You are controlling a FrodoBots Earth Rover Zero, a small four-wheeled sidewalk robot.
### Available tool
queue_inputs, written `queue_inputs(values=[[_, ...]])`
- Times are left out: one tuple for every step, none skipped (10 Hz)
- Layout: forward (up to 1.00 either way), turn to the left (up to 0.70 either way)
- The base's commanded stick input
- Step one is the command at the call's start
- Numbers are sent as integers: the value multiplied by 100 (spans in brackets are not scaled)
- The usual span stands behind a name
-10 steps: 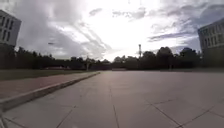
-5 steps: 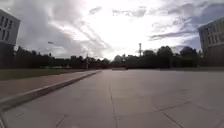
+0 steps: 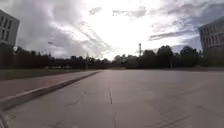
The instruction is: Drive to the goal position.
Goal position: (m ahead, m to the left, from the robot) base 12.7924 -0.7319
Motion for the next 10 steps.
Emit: queue_inputs(values=[[70,0],[70,0],[70,0],[70,0],[70,0],[70,0],[70,0],[70,0],[70,0],[70,0]])
